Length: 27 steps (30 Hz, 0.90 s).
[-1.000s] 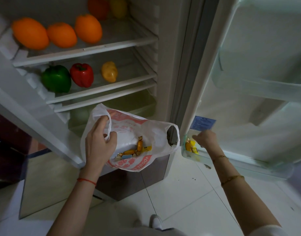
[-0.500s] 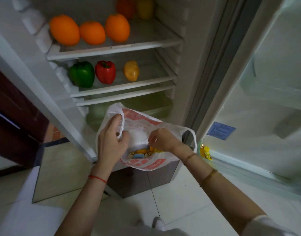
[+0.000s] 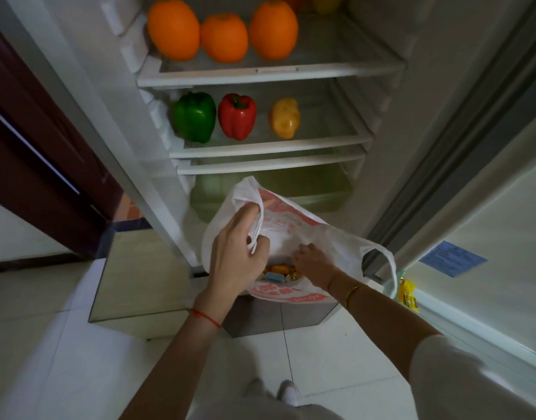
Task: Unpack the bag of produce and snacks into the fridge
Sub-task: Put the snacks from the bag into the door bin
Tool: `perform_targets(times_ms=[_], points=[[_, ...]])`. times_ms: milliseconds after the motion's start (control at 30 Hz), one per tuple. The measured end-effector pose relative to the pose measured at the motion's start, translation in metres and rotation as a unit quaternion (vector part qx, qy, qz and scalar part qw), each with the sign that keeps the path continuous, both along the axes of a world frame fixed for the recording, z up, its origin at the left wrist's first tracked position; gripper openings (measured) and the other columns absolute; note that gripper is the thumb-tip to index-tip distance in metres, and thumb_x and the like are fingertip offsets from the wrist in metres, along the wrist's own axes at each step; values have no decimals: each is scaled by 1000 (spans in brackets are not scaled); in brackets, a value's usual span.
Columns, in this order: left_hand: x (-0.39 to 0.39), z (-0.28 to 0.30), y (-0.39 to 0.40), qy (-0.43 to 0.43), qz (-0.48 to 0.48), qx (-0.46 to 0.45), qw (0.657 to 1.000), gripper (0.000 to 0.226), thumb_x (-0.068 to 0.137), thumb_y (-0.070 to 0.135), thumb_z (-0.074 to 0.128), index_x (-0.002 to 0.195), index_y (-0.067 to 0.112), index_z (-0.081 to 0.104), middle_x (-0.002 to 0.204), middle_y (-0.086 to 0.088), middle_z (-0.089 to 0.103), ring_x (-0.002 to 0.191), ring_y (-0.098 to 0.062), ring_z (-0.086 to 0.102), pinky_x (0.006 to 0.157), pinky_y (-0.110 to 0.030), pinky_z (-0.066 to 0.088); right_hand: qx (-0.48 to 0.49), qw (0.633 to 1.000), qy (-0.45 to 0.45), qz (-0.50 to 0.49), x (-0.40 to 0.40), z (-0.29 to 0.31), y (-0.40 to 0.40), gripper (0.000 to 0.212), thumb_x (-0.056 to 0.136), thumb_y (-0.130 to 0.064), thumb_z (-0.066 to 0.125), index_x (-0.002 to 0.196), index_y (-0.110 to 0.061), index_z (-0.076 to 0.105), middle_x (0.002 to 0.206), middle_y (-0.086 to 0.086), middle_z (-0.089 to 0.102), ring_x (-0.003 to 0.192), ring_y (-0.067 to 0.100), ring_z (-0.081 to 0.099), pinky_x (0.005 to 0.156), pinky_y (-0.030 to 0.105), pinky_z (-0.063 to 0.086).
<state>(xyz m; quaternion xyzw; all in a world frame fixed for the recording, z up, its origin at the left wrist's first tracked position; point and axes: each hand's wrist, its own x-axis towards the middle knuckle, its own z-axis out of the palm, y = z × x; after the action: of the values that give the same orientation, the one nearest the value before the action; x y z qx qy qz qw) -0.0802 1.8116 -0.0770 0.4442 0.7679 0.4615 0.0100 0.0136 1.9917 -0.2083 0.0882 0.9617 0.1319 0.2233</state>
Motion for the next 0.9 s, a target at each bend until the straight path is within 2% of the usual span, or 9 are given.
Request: perform_targets(times_ms=[200,400,467,600,667,733,767,800,900], points=[[-1,1,6,19,7,0,1000,16,78,17,49,91,22,41,84,9,36,64,-9,36,58,-8,27,68,997,-28,26,-1,-10,10,42,98,-14,48,139,-3,44,143,16,43,135,34,35,115,41,23],[-1,0,8,18,-3,-4,1000,16,78,23,46,89,27,35,81,9,35,62,-8,38,56,-15,29,68,997,-30,24,2,-14,12,39,99,-12,49,137,-4,43,144,15,44,135,33,38,117,43,21],[-1,-2,8,12,-4,-4,1000,13,78,24,45,90,24,39,82,10,34,63,-1,41,57,-12,27,61,997,-39,18,3,-16,13,38,99,-12,48,136,-5,45,143,15,46,134,33,40,116,44,23],[-1,0,8,11,-11,1,1000,16,78,22,45,88,28,33,73,16,34,59,-4,39,55,-10,25,60,997,-52,19,2,-12,17,37,97,-11,50,134,-4,48,141,15,49,132,33,42,114,45,26],[-1,0,9,14,-11,8,1000,19,78,20,46,87,29,31,72,21,35,58,-4,39,55,-9,25,55,998,-23,30,1,-9,16,45,86,-20,69,127,-8,57,132,13,57,124,31,51,111,45,33],[-2,0,9,12,-16,12,1000,14,79,22,45,88,27,36,77,23,42,60,-2,42,57,-7,26,22,1000,11,9,-2,-7,17,58,45,-40,93,95,-16,74,97,5,72,91,24,68,90,40,53],[-2,0,9,2,-25,13,1000,12,79,24,44,91,22,44,85,22,51,62,-3,45,57,-8,30,-9,999,46,0,-3,-5,15,60,31,-44,95,82,-19,75,82,2,72,77,21,69,79,37,56],[-3,1,9,-7,-31,17,999,25,79,26,43,101,18,54,99,18,60,63,-4,48,56,-9,34,-28,997,75,-5,-4,-4,13,59,34,-46,94,83,-19,74,82,3,72,76,21,69,78,36,56],[-4,5,10,-13,-50,24,998,49,80,28,42,125,19,59,122,5,64,68,-7,56,56,-8,40,-120,980,117,-107,-12,14,1,56,81,-50,68,122,-14,56,121,8,61,112,26,58,101,38,41]])
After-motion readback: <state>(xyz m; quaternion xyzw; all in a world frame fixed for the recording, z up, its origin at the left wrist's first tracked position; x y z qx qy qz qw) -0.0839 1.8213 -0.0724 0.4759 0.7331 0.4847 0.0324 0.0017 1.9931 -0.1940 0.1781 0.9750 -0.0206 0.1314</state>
